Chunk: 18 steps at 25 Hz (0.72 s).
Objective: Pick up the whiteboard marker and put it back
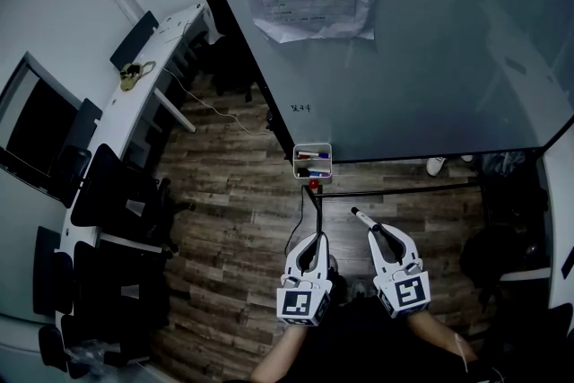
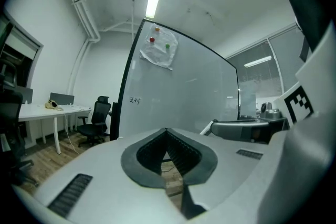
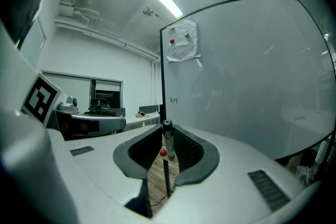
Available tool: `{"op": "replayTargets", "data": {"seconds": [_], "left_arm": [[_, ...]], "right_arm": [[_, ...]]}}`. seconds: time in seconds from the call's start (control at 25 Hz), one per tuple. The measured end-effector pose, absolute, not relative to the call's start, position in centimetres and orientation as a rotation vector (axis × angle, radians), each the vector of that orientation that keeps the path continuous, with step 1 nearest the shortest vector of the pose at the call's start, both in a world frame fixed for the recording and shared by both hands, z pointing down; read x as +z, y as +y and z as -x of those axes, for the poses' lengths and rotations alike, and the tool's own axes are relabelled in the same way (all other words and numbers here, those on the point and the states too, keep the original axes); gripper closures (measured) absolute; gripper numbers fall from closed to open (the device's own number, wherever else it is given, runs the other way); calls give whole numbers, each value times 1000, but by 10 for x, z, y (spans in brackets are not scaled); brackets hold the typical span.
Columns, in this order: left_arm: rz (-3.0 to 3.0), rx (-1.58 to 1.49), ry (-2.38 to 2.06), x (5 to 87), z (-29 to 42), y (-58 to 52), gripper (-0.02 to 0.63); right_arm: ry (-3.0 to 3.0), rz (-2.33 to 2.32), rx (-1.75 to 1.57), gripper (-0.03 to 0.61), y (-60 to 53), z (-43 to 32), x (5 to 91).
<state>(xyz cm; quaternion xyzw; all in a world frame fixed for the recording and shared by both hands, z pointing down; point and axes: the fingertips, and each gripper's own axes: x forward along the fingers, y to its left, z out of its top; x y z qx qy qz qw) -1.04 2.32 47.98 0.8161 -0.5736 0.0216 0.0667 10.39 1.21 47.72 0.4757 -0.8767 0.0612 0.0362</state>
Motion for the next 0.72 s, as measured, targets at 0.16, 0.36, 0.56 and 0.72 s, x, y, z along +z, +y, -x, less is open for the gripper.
{"op": "replayTargets", "data": {"seconds": [0.16, 0.36, 0.56, 0.72], "left_arm": [[-2476, 59, -1728, 477, 8, 20, 606], [-2494, 62, -1730, 473, 8, 15, 606], [-2484, 54, -1744, 471, 15, 13, 606], [-2485, 51, -1742, 470, 22, 10, 606]], "right_arm": [[-2711, -1445, 178, 502, 10, -102, 480], [-2712, -1443, 181, 502, 6, -100, 481], [-2703, -1439, 200, 502, 2, -95, 478], [-2693, -1440, 205, 502, -4, -89, 477]]}}
